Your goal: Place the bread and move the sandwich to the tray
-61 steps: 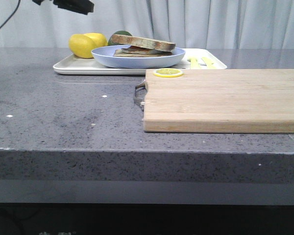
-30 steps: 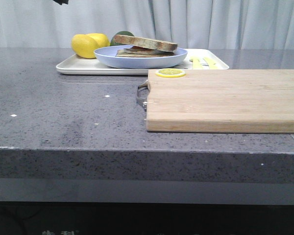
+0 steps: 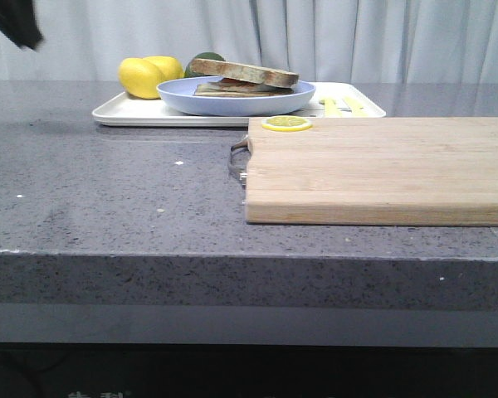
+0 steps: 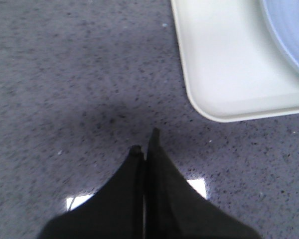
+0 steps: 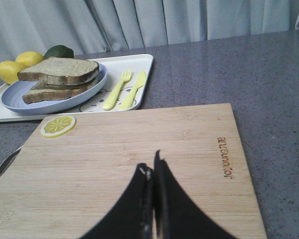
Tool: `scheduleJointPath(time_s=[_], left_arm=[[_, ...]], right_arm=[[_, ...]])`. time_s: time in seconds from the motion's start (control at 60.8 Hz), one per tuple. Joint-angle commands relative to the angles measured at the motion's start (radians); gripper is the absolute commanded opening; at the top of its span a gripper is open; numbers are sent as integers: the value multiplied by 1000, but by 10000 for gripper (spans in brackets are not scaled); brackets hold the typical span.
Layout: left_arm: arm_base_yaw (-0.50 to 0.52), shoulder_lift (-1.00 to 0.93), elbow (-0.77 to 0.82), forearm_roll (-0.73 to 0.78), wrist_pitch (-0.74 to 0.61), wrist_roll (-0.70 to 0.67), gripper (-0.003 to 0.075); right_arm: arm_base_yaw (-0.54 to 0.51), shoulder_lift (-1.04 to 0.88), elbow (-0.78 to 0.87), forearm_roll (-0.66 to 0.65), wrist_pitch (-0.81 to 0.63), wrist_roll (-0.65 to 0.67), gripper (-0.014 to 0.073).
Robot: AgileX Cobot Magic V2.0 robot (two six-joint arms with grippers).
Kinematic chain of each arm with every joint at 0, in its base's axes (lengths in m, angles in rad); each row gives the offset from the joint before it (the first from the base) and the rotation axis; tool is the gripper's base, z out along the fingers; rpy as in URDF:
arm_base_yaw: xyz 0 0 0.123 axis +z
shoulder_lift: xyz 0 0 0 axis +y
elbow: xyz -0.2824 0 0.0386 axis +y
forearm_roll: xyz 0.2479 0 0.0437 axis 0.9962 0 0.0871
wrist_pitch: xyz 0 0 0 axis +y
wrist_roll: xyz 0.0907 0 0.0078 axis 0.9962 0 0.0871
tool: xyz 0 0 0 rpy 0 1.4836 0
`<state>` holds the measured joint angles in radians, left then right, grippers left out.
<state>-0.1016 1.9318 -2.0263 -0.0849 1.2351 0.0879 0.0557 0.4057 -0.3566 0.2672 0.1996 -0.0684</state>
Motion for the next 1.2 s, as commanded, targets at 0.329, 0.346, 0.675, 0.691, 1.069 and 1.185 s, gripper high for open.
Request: scheduleJointPath(time_s=[0.329, 0.346, 0.675, 0.691, 1.069, 1.185], left_arm=[[70, -551, 453, -18, -336, -7, -20], [70, -568, 470, -22, -346, -7, -20], [70, -956, 901, -64, -609, -4, -20], [70, -981, 930, -64, -625, -4, -20], [70, -1405, 1307, -82, -729, -4, -20], [70, -1516, 1380, -92, -752, -4, -20]], right_arm=[[-3, 3, -28, 7, -78, -6, -68], [-3, 3, -28, 7, -78, -6, -68], [-3, 3, -28, 7, -78, -6, -68], [-3, 3, -28, 7, -78, -6, -68], [-3, 3, -28, 7, -78, -6, -68], [-3, 3, -28, 7, -78, -6, -68]])
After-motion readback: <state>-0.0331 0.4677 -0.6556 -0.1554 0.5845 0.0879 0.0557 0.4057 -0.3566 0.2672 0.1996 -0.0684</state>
